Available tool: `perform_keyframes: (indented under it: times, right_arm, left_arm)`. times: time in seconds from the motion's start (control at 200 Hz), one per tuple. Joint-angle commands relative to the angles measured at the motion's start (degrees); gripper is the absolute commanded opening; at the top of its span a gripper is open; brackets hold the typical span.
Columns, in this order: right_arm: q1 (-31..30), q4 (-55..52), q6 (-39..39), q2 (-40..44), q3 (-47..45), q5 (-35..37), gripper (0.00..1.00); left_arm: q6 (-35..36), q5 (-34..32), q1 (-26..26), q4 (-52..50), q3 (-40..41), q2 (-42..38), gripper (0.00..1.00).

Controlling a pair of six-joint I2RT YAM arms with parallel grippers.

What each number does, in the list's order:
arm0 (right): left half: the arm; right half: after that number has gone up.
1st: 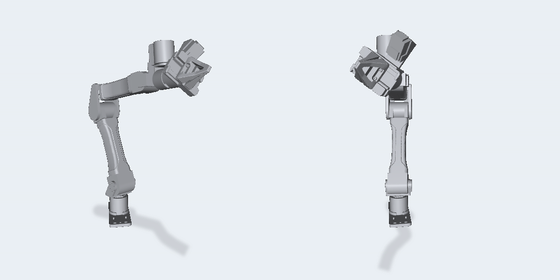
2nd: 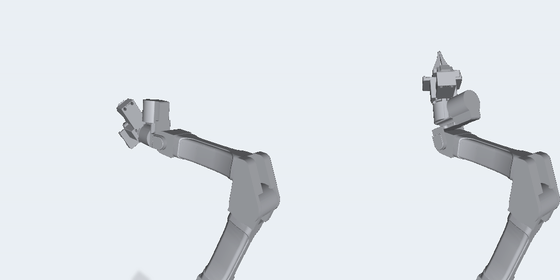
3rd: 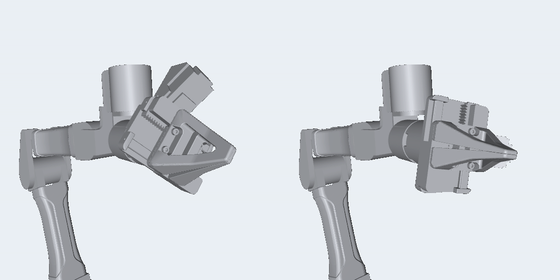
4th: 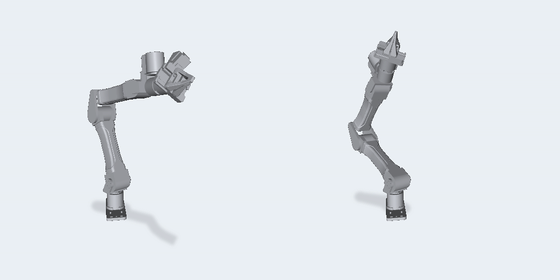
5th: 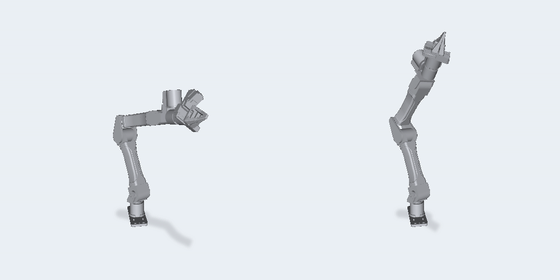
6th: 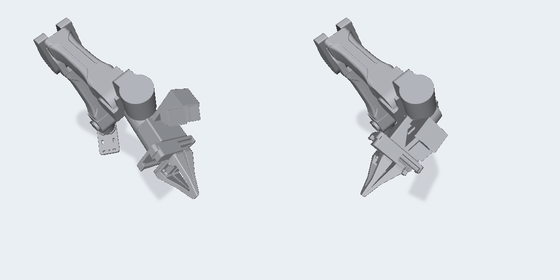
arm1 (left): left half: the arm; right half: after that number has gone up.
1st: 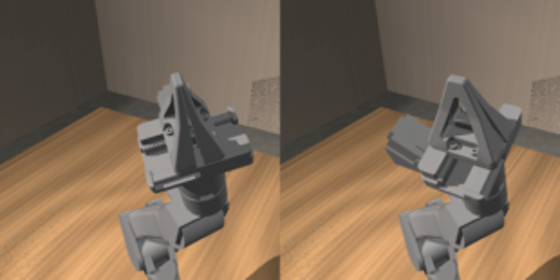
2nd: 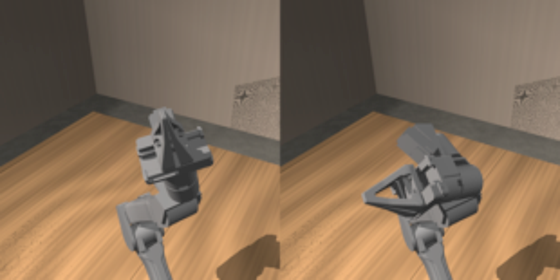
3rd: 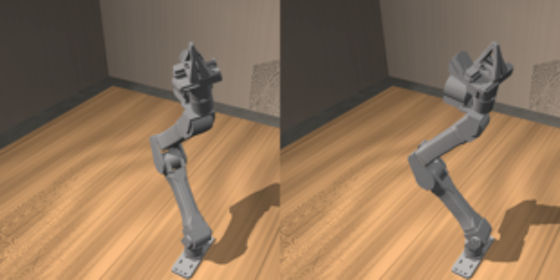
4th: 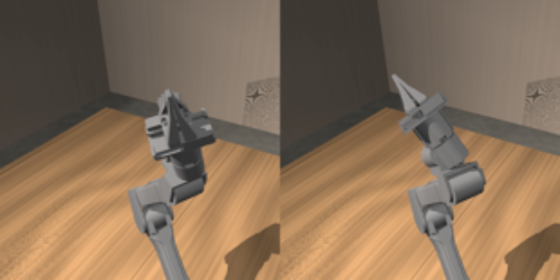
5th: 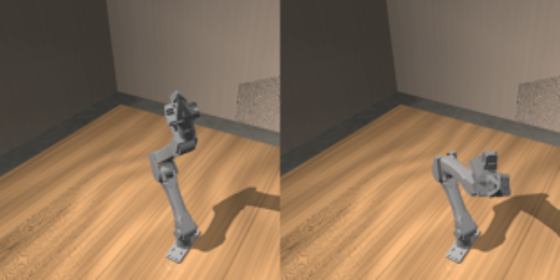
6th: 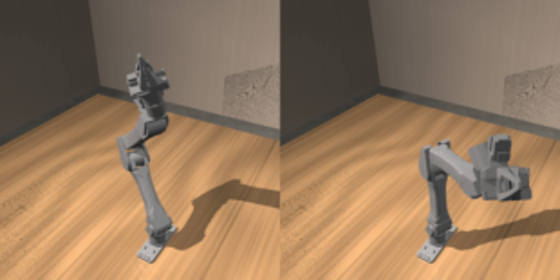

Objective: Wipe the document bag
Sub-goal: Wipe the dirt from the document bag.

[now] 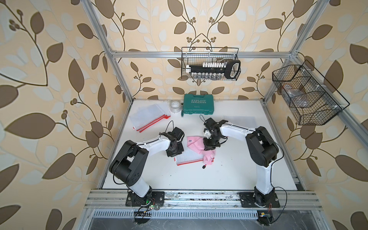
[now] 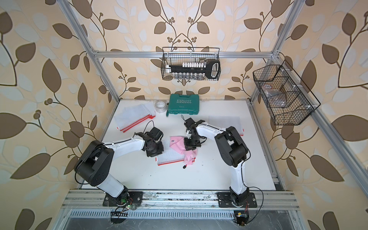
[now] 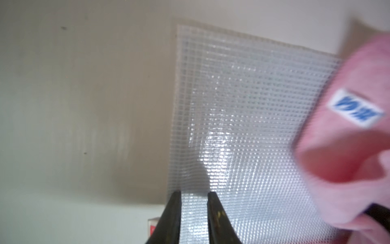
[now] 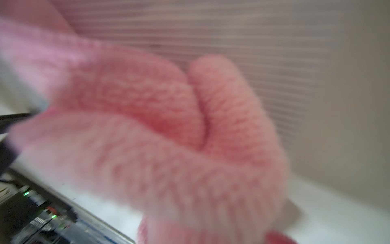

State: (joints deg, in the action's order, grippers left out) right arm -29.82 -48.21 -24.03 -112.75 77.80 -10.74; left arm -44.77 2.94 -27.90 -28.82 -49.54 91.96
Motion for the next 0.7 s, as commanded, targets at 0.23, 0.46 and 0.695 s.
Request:
perform_keyframes:
  times: [0.23, 0.46, 0.695]
  right_arm:
    - [-12.5, -7.0, 6.2, -4.6, 16.1, -3.3, 0.00]
    - [-12.9, 3.1, -1.1, -12.7, 16.1, -17.5, 0.00]
    - [-1.8, -4.2, 1.3, -4.8, 5.6, 1.1, 0.00]
  left_arm:
    - [-0.1, -3.0, 1.6, -4.6, 1.6, 1.4, 0.25]
    - [0.0, -3.7, 2.4, -5.0, 1.5, 1.4, 0.25]
    - [0.9, -4.4, 6.5, -5.2, 3.1, -0.1, 0.25]
